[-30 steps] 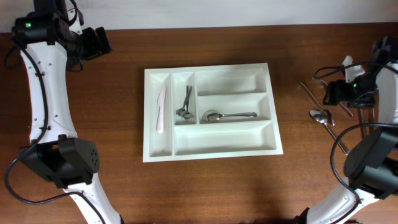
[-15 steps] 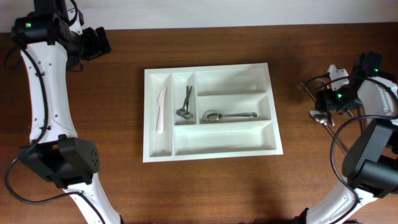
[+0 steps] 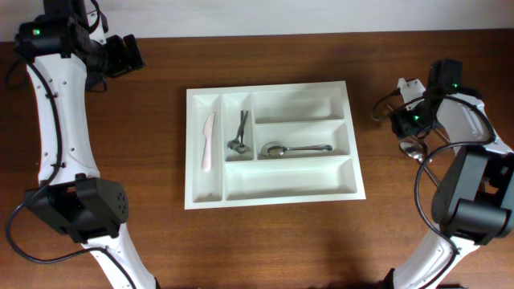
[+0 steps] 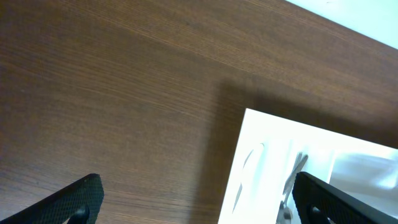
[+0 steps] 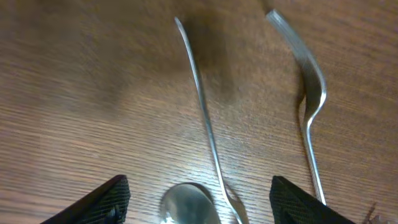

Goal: Pack container
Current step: 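Return the right gripper right and grasp a metal fork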

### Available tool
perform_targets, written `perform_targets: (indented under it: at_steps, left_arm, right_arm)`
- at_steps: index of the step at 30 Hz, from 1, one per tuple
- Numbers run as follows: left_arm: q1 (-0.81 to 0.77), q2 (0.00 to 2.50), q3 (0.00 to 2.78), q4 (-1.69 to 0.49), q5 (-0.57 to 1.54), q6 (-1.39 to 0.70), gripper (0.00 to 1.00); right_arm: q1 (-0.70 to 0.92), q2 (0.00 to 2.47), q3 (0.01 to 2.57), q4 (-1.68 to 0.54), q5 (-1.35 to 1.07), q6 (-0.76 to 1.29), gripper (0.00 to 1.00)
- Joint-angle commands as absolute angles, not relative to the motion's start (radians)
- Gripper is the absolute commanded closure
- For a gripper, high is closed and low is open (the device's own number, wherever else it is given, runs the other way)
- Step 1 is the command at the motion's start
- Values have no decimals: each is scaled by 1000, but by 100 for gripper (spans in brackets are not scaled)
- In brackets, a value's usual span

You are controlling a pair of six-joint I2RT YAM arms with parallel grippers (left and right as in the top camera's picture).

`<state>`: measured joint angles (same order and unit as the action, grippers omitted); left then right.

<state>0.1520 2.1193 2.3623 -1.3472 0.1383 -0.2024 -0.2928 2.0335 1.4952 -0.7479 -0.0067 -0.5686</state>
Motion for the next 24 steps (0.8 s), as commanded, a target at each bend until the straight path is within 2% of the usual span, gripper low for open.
perform_targets:
  at_steps: [1,7,10,13,14,15,16,17,22,24]
  left_arm:
    - [154,2115,2375,-1348,134,-197,1]
    - [154,2115,2375,-1348,134,-197,1]
    - [154,2115,2375,-1348,134,-197,1]
    - [154,2115,2375,-1348,134,-197,1]
    - [154,2115,2375,-1348,134,-197,1]
    - [154,2115,2375,-1348,134,-197,1]
    - [154,2115,2375,-1348,134,-197,1]
    - [154,2115,2375,-1348,134,-197,1]
    - [154,2115,2375,-1348,134,-197,1]
    - [154,2115,2375,-1348,134,-197,1]
  right_arm:
    - [-310,2068,1490,-751,20,-573,30]
    - [-306,2125,1490,-750,5,-569,36]
    - [-308,2146,1490,-752,5,-569,48]
    - [-308,2149,1490,-746,5,-568,55]
    - [-308,2149,1490,-744,5,-568,60]
    - [-308,2149,1490,-743,5,-568,73]
    - [-308,2149,1491,-743,5,-568,81]
    - [-308,2149,1491,-743,5,-569,85]
    - [-308,2149,1517,-744,6,-543,96]
    - [-308,2148,1530,-744,6,-542,96]
